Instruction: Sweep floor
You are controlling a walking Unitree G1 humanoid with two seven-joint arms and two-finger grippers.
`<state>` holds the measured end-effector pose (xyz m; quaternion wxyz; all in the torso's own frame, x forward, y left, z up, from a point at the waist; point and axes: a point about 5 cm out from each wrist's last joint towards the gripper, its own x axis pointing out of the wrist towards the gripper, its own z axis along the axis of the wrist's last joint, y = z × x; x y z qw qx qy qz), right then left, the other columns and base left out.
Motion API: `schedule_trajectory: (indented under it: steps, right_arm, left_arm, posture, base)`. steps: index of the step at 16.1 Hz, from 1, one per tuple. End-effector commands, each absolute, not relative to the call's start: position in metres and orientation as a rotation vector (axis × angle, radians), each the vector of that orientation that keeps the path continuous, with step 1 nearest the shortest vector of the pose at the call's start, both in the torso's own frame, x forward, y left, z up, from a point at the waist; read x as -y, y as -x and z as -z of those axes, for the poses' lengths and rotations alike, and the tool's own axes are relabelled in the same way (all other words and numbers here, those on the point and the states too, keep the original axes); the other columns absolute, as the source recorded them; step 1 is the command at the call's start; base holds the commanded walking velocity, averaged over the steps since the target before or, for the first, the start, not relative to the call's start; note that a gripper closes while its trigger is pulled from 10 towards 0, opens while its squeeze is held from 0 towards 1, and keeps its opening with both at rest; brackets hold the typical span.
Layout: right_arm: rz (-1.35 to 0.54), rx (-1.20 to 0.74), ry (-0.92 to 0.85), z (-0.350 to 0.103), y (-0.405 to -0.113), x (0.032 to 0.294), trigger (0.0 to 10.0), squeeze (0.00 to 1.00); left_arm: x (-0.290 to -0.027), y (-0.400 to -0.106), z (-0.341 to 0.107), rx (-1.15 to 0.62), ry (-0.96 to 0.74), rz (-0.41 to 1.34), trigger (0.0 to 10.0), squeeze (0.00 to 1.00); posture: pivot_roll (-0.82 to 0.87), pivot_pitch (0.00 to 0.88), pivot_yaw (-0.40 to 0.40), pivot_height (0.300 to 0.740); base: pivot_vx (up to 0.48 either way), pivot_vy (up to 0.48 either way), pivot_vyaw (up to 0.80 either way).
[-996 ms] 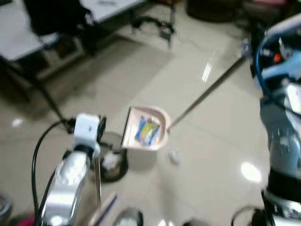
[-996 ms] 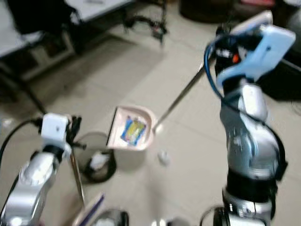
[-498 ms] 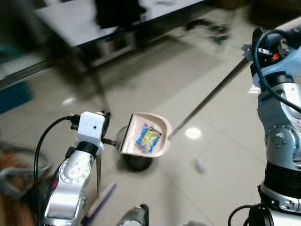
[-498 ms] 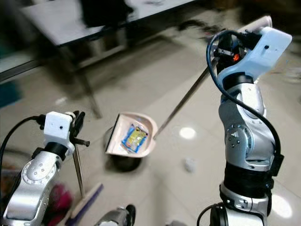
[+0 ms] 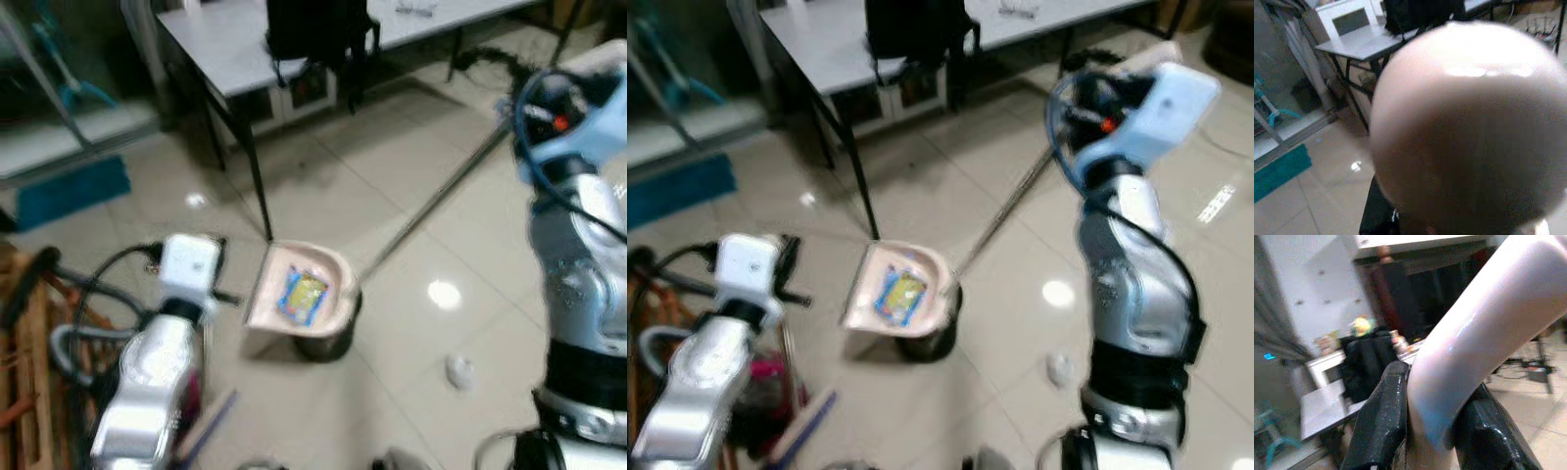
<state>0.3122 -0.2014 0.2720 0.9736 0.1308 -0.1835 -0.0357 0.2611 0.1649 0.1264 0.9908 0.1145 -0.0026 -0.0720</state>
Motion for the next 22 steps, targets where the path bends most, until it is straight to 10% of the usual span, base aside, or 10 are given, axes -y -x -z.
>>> schedule_trajectory:
  steps: [1, 22]
  right_arm:
    - [0.069, 0.456, -0.269, -0.287, -0.308, 0.201, 10.0, 0.00]
    - [-0.004, 0.570, 0.035, -0.276, -0.311, 0.187, 10.0, 0.00]
  left_arm:
    - [-0.168, -0.262, -0.135, 0.037, -0.243, 0.135, 10.0, 0.00]
    - [-0.163, -0.267, -0.126, -0.001, -0.207, 0.128, 10.0, 0.00]
  posture:
    - [0.02, 0.079, 0.034, 0.740]
    - [0.02, 0.050, 0.028, 0.740]
  base:
    - [0.307, 0.000, 0.00]
    - [0.116, 0.000, 0.00]
